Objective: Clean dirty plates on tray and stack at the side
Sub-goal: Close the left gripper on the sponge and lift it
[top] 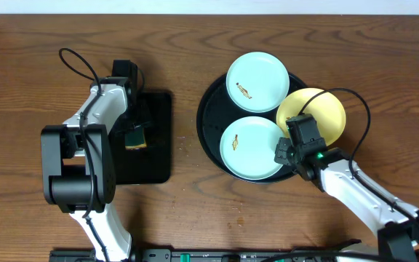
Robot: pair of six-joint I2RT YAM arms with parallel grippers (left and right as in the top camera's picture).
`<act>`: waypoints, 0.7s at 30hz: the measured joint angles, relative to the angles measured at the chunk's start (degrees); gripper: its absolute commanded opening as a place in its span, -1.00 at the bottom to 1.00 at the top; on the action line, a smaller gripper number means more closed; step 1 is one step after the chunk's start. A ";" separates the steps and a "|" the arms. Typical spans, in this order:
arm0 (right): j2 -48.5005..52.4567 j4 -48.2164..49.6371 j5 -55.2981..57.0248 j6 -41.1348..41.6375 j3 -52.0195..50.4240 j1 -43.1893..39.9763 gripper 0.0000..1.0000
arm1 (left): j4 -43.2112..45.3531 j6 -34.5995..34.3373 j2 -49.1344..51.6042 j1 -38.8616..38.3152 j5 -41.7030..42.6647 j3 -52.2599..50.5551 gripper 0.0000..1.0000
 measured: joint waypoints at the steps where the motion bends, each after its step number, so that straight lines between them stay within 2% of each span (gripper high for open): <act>1: 0.48 0.00 0.11 0.02 0.00 0.00 -0.64 | 0.00 0.00 0.00 0.00 0.00 0.00 0.22; 5: 2.36 0.33 0.07 -0.11 0.00 0.00 -0.57 | -0.02 0.00 0.00 0.00 -0.02 0.00 0.22; 7: 2.89 0.46 0.00 -0.13 0.00 0.00 -0.73 | -0.02 0.00 0.00 0.00 0.00 0.00 0.22; 9: 2.93 0.68 -0.15 -0.13 0.00 0.00 -0.80 | 0.00 0.00 -0.02 0.00 0.00 0.00 0.22; 19: 2.93 0.72 -0.22 0.00 0.00 0.15 -0.81 | 0.00 0.00 -0.02 0.00 0.00 0.00 0.22; 20: 2.95 0.72 -0.22 0.00 0.00 0.15 -0.81 | 0.00 0.00 -0.02 0.00 0.00 -0.02 0.15; 21: 2.93 0.72 -0.22 0.00 0.00 0.15 -0.80 | 0.04 -0.11 -0.04 0.00 0.02 -0.09 -0.07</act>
